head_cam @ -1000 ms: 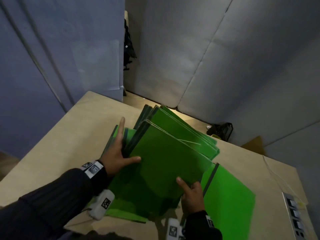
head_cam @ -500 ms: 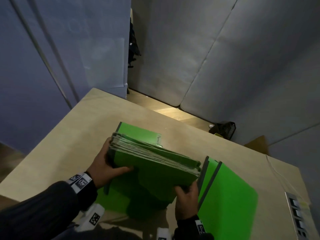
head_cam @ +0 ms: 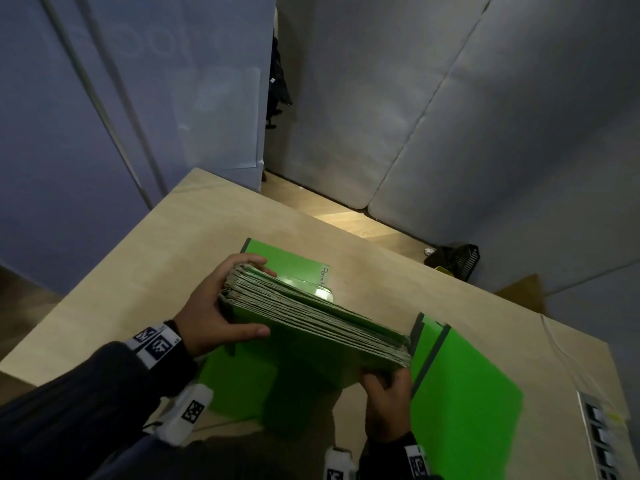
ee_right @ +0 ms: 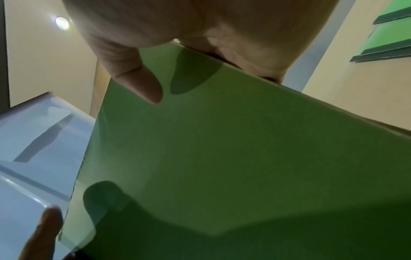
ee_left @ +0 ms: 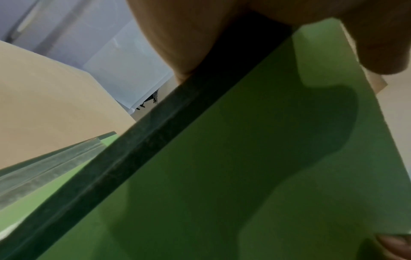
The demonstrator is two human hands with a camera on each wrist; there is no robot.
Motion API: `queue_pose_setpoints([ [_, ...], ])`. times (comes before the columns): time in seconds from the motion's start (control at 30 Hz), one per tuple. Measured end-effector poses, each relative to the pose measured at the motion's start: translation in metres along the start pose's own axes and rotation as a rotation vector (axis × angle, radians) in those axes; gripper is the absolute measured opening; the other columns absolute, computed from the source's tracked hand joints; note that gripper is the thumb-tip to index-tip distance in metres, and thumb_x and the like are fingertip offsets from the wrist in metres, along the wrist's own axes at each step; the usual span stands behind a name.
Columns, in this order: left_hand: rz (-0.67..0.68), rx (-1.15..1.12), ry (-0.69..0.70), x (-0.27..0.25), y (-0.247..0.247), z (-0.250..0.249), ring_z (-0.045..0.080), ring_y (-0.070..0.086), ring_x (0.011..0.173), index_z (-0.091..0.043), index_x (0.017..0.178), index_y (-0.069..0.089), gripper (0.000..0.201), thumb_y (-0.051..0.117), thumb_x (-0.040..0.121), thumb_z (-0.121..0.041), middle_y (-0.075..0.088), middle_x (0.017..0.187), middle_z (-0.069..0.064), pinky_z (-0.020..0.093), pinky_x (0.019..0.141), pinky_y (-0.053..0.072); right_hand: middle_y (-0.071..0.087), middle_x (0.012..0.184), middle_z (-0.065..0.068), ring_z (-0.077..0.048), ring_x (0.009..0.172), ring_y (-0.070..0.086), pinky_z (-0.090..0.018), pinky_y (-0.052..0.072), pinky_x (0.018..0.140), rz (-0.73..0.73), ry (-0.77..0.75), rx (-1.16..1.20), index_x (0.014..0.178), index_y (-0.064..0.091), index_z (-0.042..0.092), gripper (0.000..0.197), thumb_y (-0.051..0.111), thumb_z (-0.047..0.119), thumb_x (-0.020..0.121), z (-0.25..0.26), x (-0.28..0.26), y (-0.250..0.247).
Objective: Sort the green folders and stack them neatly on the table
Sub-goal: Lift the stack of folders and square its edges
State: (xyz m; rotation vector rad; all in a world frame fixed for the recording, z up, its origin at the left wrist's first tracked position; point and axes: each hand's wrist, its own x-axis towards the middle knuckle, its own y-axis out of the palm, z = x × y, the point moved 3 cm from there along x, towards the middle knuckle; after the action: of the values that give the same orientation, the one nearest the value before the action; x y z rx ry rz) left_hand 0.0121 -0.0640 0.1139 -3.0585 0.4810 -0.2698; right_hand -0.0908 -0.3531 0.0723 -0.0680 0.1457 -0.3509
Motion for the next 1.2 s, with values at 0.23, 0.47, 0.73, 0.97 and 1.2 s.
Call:
queue_pose_setpoints([
  [0.23, 0.015, -0.052, -0.209, -0.009, 0.003, 0.027, 0.021, 0.072, 0.113, -0.024, 0.117, 0.066, 0.077, 0.098, 0.052, -0.051, 0.077, 0.116, 0.003, 0.034, 0.094, 0.062, 0.067, 0.095, -0.007, -0.013, 0.087, 0.067, -0.012, 0.055, 0.065, 0.095, 0.160, -0.108, 0.094, 0.057, 0.018, 0.030, 0.072, -0.004, 0.082, -0.027, 0.005, 0.001],
  [0.47, 0.205, 0.183, -0.582, -0.032, -0.006, 0.096, 0.032, 0.070, 0.094, -0.025, 0.133, 0.057, 0.087, 0.088, 0.061, -0.063, 0.069, 0.121, 0.011, 0.049, 0.084, 0.065, 0.076, 0.109, 0.002, -0.016, 0.106, 0.069, -0.049, 0.055, 0.095, 0.157, 0.349, -0.147, 0.114, 0.067, 0.021, 0.088, 0.088, 0.064, 0.041, -0.062, 0.011, 0.015],
  [0.73, 0.258, 0.514, -0.671, -0.002, -0.021, 0.099, 0.022, 0.072, 0.099, -0.018, 0.118, 0.064, 0.083, 0.077, 0.061, -0.077, 0.073, 0.108, 0.001, 0.039, 0.088, 0.061, 0.077, 0.109, 0.002, -0.021, 0.104, 0.071, -0.044, 0.057, 0.090, 0.205, 0.476, -0.004, 0.118, 0.064, 0.023, 0.054, 0.084, 0.035, 0.069, -0.041, 0.020, 0.026],
  [0.97, 0.215, 0.919, -1.022, -0.033, -0.038, 0.165, 0.036, 0.049, 0.136, -0.015, 0.148, 0.049, 0.113, 0.059, 0.066, -0.091, 0.038, 0.156, 0.017, 0.044, 0.115, 0.044, 0.072, 0.109, -0.008, -0.026, 0.090, 0.071, -0.049, 0.058, 0.089, 0.218, 0.687, -0.308, 0.088, 0.070, 0.020, 0.056, 0.086, 0.061, 0.052, -0.158, 0.027, 0.043],
  [1.2, 0.113, 0.536, -0.974, -0.037, -0.026, 0.147, 0.029, 0.062, 0.111, -0.020, 0.146, 0.045, 0.078, 0.076, 0.084, -0.057, 0.063, 0.132, 0.008, 0.036, 0.092, 0.051, 0.065, 0.109, -0.003, -0.016, 0.090, 0.059, -0.033, 0.049, 0.078, 0.143, 0.744, -0.164, 0.120, 0.055, 0.014, 0.048, 0.078, 0.016, 0.079, -0.092, 0.021, 0.069],
])
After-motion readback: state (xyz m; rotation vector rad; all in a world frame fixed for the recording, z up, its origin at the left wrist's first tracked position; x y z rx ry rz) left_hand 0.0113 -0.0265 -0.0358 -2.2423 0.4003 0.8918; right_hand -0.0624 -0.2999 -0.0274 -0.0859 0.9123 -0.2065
